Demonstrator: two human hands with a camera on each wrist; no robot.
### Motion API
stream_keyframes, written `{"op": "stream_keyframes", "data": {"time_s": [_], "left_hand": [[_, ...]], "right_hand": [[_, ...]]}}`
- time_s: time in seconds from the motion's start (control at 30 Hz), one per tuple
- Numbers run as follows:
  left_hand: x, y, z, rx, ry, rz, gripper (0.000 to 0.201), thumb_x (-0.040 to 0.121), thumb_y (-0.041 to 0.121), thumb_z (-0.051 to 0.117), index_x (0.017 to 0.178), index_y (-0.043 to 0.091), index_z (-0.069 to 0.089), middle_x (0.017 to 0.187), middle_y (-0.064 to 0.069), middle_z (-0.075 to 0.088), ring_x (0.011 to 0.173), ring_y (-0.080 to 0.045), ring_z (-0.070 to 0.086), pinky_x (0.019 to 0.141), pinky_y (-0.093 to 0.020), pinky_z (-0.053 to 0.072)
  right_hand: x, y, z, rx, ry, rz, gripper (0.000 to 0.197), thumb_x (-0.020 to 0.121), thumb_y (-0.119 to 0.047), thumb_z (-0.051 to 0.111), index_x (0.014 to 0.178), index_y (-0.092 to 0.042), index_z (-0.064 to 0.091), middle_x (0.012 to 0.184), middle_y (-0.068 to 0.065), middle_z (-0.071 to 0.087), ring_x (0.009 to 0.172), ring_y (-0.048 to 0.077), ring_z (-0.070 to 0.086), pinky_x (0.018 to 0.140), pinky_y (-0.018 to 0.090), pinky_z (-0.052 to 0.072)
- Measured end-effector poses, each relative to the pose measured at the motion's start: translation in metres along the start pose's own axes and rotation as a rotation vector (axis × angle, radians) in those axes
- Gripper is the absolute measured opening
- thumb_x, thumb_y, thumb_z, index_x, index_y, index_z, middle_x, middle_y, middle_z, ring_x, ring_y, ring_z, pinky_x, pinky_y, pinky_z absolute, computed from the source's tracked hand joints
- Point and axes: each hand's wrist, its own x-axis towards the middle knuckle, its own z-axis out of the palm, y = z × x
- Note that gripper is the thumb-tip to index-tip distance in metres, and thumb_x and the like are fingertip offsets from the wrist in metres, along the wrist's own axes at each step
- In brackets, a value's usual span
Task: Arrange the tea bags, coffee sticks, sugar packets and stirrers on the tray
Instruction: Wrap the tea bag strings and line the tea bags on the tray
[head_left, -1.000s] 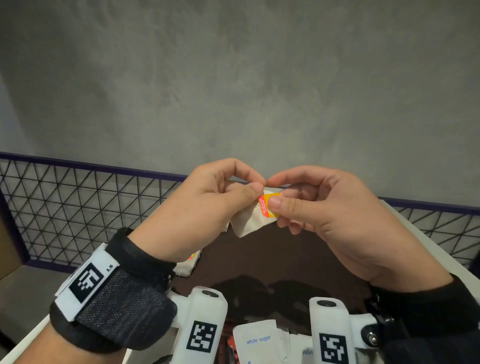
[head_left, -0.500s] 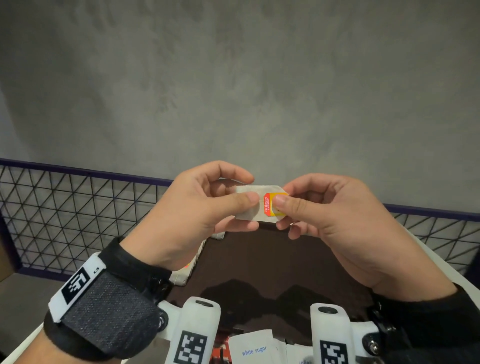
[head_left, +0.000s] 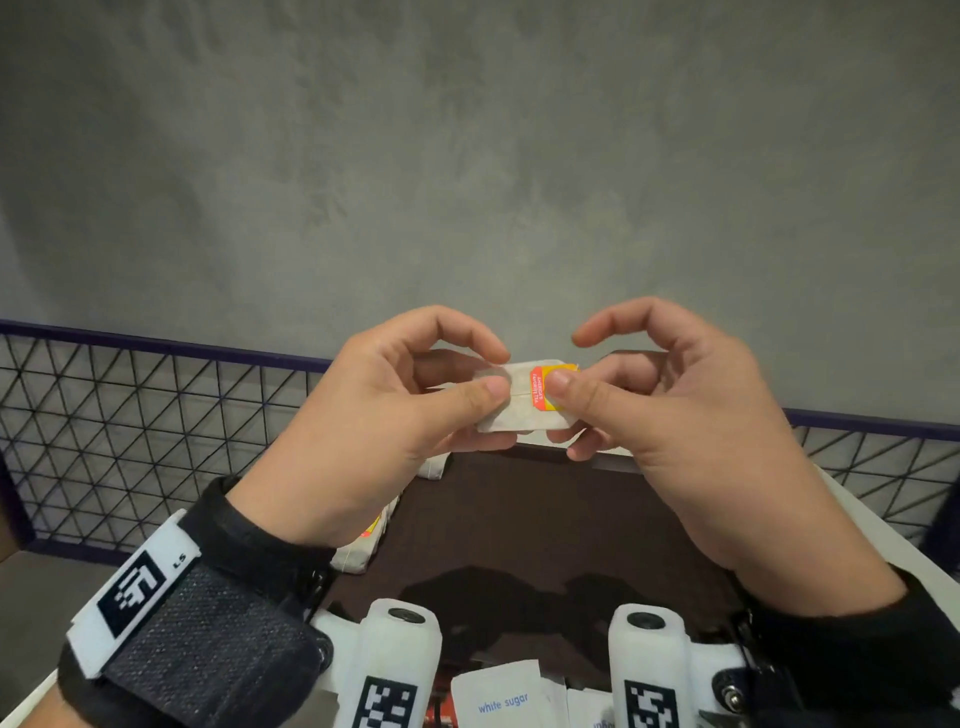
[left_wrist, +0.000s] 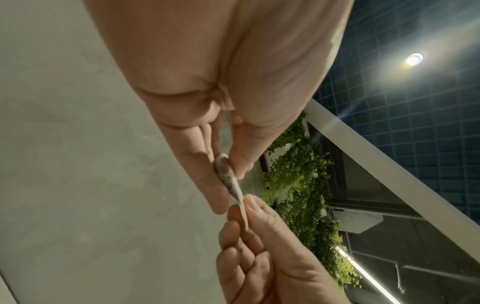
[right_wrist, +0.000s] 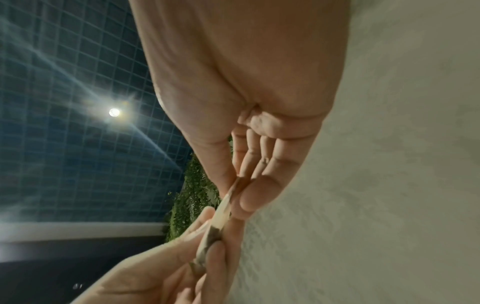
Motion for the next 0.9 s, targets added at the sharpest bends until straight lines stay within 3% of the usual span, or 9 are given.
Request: {"op": "stream_keyframes", "data": {"time_s": [0.1, 0.23, 0.27, 0.4, 0.57, 0.73, 0.9], "left_hand": [[-0.0005, -0.0004, 0.0007, 0.122, 0.013, 0.026, 0.009, 0.078, 0.005, 0.075, 0.086, 0.009, 0.077, 0.085, -0.012, 0.075, 0.078, -0.019, 0.072, 0.072, -0.031, 0.060], [-0.0014, 0.0001, 0.0006, 0.292, 0.040, 0.021, 0.018, 0.074, 0.013, 0.088, 0.090, 0.014, 0.080, 0.088, -0.013, 0.079, 0.085, -0.033, 0.076, 0.088, -0.066, 0.055], [-0.0020, 0.0009, 0.0013, 0.307, 0.042, 0.020, 0.018, 0.075, 0.014, 0.088, 0.090, 0.015, 0.080, 0.088, -0.013, 0.079, 0.087, -0.036, 0.076, 0.090, -0.068, 0.053], [-0.0029, 0.0009, 0.0027, 0.356, 0.045, 0.026, 0.008, 0.080, 0.011, 0.083, 0.087, 0.014, 0.080, 0.084, -0.012, 0.079, 0.086, -0.036, 0.075, 0.090, -0.059, 0.057], [-0.0021, -0.0005, 0.0018, 0.348, 0.021, 0.018, 0.003, 0.084, 0.012, 0.079, 0.086, 0.010, 0.078, 0.086, -0.012, 0.078, 0.086, -0.033, 0.075, 0.088, -0.049, 0.060], [-0.0015, -0.0032, 0.0007, 0.310, -0.039, -0.016, 0.012, 0.080, 0.023, 0.081, 0.087, 0.013, 0.078, 0.097, -0.012, 0.078, 0.096, -0.033, 0.075, 0.097, -0.053, 0.056], [-0.0034, -0.0026, 0.0020, 0.229, -0.064, -0.040, 0.009, 0.078, 0.020, 0.081, 0.082, 0.012, 0.078, 0.098, -0.015, 0.078, 0.098, -0.035, 0.074, 0.096, -0.049, 0.058]], "right_hand": [[-0.0007, 0.0005, -0.0003, -0.104, -0.013, -0.102, 0.017, 0.087, -0.001, 0.075, 0.093, -0.012, 0.064, 0.065, 0.012, 0.069, 0.057, 0.022, 0.069, 0.054, 0.031, 0.057], [-0.0027, -0.0027, -0.0020, -0.214, -0.045, -0.174, 0.014, 0.087, -0.003, 0.076, 0.085, -0.015, 0.068, 0.068, 0.009, 0.071, 0.056, 0.019, 0.069, 0.054, 0.036, 0.058], [-0.0034, -0.0037, -0.0023, -0.232, -0.055, -0.183, 0.015, 0.086, -0.004, 0.077, 0.085, -0.016, 0.069, 0.068, 0.008, 0.071, 0.056, 0.019, 0.069, 0.055, 0.037, 0.058], [-0.0055, -0.0056, -0.0026, -0.281, -0.070, -0.184, 0.015, 0.085, -0.006, 0.079, 0.084, -0.018, 0.070, 0.069, 0.006, 0.071, 0.057, 0.019, 0.069, 0.057, 0.042, 0.062], [-0.0055, -0.0043, -0.0036, -0.299, -0.056, -0.191, 0.019, 0.085, -0.009, 0.080, 0.091, -0.023, 0.069, 0.072, 0.009, 0.070, 0.062, 0.028, 0.070, 0.060, 0.053, 0.060], [-0.0033, -0.0008, -0.0046, -0.316, -0.022, -0.212, 0.023, 0.083, -0.012, 0.083, 0.093, -0.028, 0.070, 0.072, 0.007, 0.067, 0.063, 0.031, 0.070, 0.059, 0.055, 0.059], [-0.0034, 0.0002, -0.0045, -0.331, -0.039, -0.204, 0.027, 0.084, -0.012, 0.082, 0.097, -0.032, 0.068, 0.072, 0.005, 0.067, 0.062, 0.032, 0.067, 0.059, 0.055, 0.058]]}}
